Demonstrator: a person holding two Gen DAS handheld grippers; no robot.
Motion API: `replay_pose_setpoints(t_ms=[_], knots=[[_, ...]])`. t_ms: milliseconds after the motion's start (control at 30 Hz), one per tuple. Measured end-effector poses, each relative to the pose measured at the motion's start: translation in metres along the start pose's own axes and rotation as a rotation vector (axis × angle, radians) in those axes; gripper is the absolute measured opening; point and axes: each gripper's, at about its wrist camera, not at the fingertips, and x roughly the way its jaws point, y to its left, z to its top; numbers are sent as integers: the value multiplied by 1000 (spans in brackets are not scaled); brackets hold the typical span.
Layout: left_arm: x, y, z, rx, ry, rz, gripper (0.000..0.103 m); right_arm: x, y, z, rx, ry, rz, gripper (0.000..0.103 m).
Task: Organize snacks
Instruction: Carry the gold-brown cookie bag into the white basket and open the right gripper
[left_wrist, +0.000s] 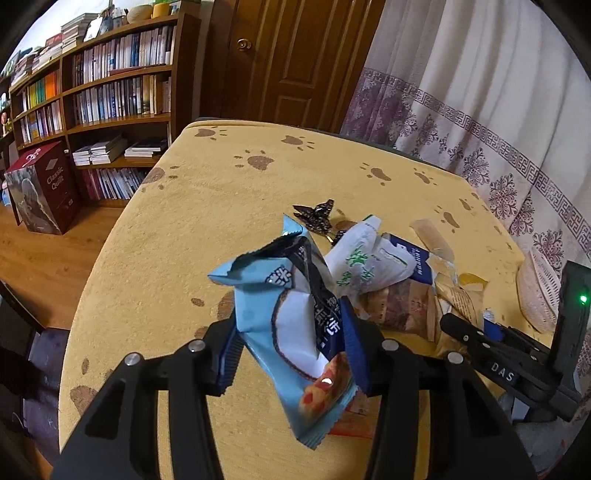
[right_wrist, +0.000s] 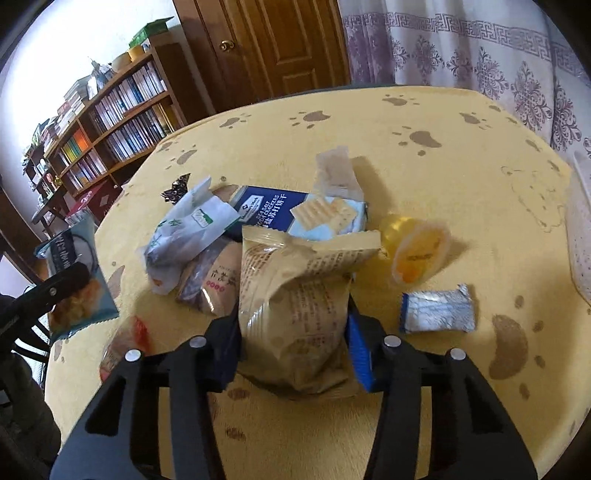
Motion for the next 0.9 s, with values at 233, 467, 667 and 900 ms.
replay_pose_setpoints(t_ms=[233, 467, 667, 900], knots=[[-11, -21, 0, 43, -17, -29, 49, -36, -10, -6, 30, -64, 15, 50], [-16, -42, 1, 83, -29, -44, 49, -56, -26, -11, 65, -90, 13, 50], [-18, -57, -3, 112, -27, -48, 49, -75, -43, -16, 97, -120, 10, 50], [-20, -77, -5, 148, -26, -51, 49, -103, -69, -11, 146, -188, -7, 50]])
